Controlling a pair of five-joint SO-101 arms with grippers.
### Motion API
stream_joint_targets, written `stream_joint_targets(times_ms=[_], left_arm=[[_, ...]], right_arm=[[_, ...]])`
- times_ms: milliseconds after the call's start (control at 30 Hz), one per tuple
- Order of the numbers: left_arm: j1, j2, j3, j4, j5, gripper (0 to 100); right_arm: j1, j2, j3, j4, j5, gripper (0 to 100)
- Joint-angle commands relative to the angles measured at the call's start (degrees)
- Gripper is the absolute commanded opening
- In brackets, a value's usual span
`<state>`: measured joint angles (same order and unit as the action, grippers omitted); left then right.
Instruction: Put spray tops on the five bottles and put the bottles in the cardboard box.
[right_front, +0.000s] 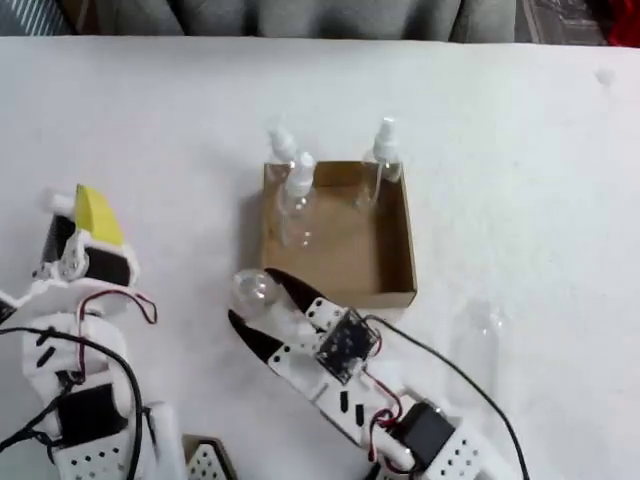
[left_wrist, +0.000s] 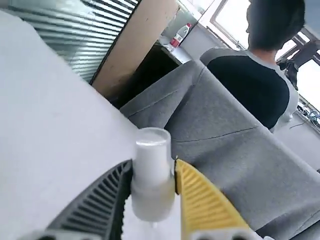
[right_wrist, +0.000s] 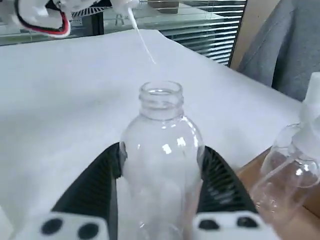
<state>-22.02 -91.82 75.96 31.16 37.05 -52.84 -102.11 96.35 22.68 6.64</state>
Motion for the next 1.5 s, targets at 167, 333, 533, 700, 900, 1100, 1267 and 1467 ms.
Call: stream_joint_targets(times_ms=[167, 333, 533, 700, 900, 1100, 1267, 1467], left_arm=[[12.53, -1.1, -12.75, 1.05, -21.54, 2], [17.71, -0.92, -25.23, 12.4, -26.99, 2], [21.67, 0.13, -37.1, 18.9, -32.53, 2], [21.67, 9.89, -47.56, 24.0, -32.35, 2], [26.68, 20.44, -62.33, 34.99, -32.44, 2], [31.43, 26.15, -69.27, 41.85, -32.53, 2], [31.43, 26.42, -69.19, 41.49, -32.26, 2], [31.43, 26.77, -69.1, 41.58, -32.26, 2]], right_arm=[[0.04, -0.84, 0.53, 0.4, -0.26, 1.5], [0.04, -0.84, 0.53, 0.57, -0.26, 1.5], [0.04, -0.84, 0.53, 2.07, -0.26, 1.5], [0.04, -0.84, 0.53, 2.07, -0.26, 1.5], [0.04, -0.84, 0.53, 2.15, -0.26, 1.5], [0.04, -0.84, 0.53, 2.15, -0.26, 1.5], [0.04, -0.48, 0.53, 2.24, -0.26, 1.5], [0.04, -0.57, 0.53, 2.24, -0.18, 1.5]])
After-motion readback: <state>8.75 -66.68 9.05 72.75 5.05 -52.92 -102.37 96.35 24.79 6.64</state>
